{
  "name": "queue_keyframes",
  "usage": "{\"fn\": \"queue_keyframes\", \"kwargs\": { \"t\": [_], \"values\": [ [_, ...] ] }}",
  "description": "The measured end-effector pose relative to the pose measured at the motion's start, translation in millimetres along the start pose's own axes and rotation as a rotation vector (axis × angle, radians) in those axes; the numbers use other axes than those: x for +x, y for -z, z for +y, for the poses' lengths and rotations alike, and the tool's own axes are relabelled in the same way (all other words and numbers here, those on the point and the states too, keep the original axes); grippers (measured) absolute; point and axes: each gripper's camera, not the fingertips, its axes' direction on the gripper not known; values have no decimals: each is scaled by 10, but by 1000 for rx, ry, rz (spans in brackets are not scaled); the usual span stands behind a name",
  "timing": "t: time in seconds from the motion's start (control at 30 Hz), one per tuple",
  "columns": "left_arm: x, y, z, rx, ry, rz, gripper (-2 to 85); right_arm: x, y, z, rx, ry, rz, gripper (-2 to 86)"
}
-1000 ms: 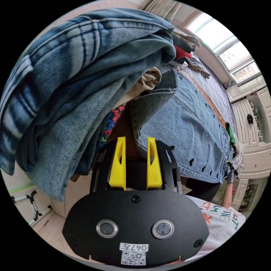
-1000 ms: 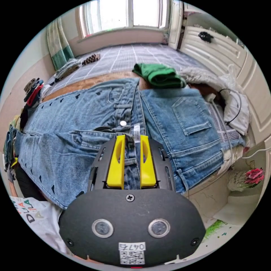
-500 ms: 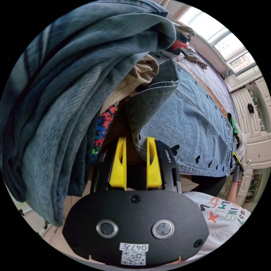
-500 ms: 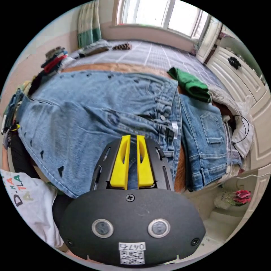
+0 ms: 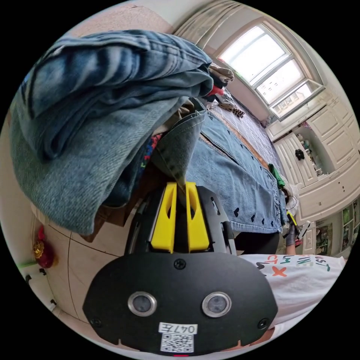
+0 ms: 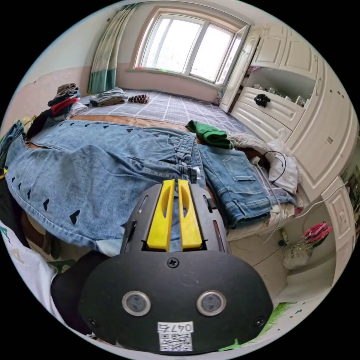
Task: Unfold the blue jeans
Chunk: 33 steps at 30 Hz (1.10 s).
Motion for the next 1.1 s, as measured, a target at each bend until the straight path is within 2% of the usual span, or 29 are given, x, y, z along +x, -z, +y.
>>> {"fn": "queue_keyframes", "kwargs": {
  "t": [0.17,0.27,0.33,0.47,0.53,0.6,0.67,0.77,0.9,0.97,1.03,1.07,1.1],
  "values": [
    [227,476,-80,103,1,39,72,91,39,373,-56,-106,-67,-8],
    [527,677,-245,150,-42,39,41,166,41,509,-76,-162,-92,-11],
    [826,691,-452,141,-43,-2,5,206,56,548,-75,-188,-112,-12],
    [1618,611,-736,70,-145,-61,7,260,175,591,-43,-199,-130,-12],
    [1916,738,-771,70,-52,-259,74,273,226,622,-38,-180,-123,-12],
    [1923,951,-702,108,35,-302,120,299,263,689,-38,-161,-111,-12],
    [1817,1094,-627,121,115,-237,141,336,259,747,-42,-165,-114,-12],
    [1683,1064,-674,41,223,-176,155,401,217,826,-43,-194,-142,-12],
    [1964,1010,-1065,20,214,24,23,424,198,871,-32,-194,-163,-12],
    [2474,1137,-1301,75,137,-30,12,438,206,897,-30,-185,-162,-12],
    [3686,1177,-1536,120,-162,-215,16,476,216,947,-28,-184,-158,-12],
    [4039,1109,-1556,104,-263,-259,18,516,213,991,-28,-189,-157,-12],
    [4719,872,-1516,43,-462,-329,48,564,201,1041,-31,-199,-162,-12]
  ]
}}
